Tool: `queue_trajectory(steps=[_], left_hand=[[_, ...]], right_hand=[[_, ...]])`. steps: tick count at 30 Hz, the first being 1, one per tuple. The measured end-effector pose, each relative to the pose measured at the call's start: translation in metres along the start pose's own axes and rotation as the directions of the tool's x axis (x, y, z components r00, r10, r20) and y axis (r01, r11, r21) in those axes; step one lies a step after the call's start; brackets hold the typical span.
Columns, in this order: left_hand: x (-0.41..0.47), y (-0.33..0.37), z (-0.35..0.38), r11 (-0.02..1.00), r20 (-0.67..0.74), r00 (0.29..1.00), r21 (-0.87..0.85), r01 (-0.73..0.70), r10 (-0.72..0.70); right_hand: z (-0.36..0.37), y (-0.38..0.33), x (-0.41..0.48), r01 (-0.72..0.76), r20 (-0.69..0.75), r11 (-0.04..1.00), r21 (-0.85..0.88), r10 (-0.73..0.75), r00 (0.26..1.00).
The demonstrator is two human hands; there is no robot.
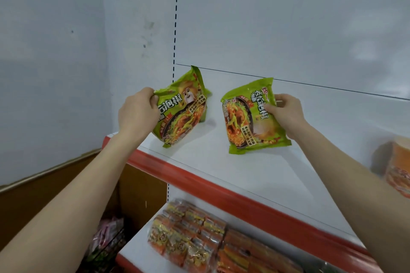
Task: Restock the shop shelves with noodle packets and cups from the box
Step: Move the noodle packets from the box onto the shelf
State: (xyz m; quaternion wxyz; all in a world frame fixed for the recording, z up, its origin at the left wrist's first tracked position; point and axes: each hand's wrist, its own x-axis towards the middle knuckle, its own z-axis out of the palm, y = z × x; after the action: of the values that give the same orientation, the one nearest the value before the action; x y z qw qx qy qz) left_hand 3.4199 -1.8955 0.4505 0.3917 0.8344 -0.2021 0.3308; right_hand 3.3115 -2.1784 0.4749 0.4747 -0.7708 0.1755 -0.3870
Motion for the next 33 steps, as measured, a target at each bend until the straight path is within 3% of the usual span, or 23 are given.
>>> queue_trajectory(steps=[3, 6, 13, 19, 26, 29, 33], left_hand=[[0.004, -0.005, -0.006, 0.999, -0.012, 0.999, 0.022, 0.035, -0.035], [0.010, -0.013, -0.012, 0.996, -0.038, 0.996, 0.041, 0.085, -0.083], [0.022, -0.018, -0.017, 0.991, -0.092, 0.990, 0.071, 0.117, -0.110], [0.023, -0.018, -0.010, 0.986, -0.098, 0.986, 0.085, 0.143, -0.135], [0.024, -0.014, -0.002, 0.988, -0.091, 0.989, 0.081, 0.128, -0.121], [0.023, -0.011, 0.001, 0.987, -0.083, 0.988, 0.084, 0.138, -0.132], [0.022, -0.005, -0.002, 0.990, -0.049, 0.992, 0.080, 0.116, -0.113]], right_hand=[[0.023, 0.001, 0.030, 0.135, 0.073, 0.974, -0.180, -0.124, 0.990], [0.047, 0.002, 0.063, 0.306, 0.231, 0.863, -0.403, -0.228, 0.946], [0.081, -0.008, 0.112, 0.528, 0.491, 0.596, -0.605, -0.242, 0.837], [0.099, 0.005, 0.121, 0.571, 0.525, 0.467, -0.676, -0.238, 0.817], [0.105, 0.015, 0.119, 0.625, 0.522, 0.239, -0.743, -0.377, 0.765], [0.108, 0.014, 0.111, 0.629, 0.510, 0.256, -0.734, -0.403, 0.760], [0.103, 0.008, 0.106, 0.579, 0.433, 0.536, -0.614, -0.385, 0.815]])
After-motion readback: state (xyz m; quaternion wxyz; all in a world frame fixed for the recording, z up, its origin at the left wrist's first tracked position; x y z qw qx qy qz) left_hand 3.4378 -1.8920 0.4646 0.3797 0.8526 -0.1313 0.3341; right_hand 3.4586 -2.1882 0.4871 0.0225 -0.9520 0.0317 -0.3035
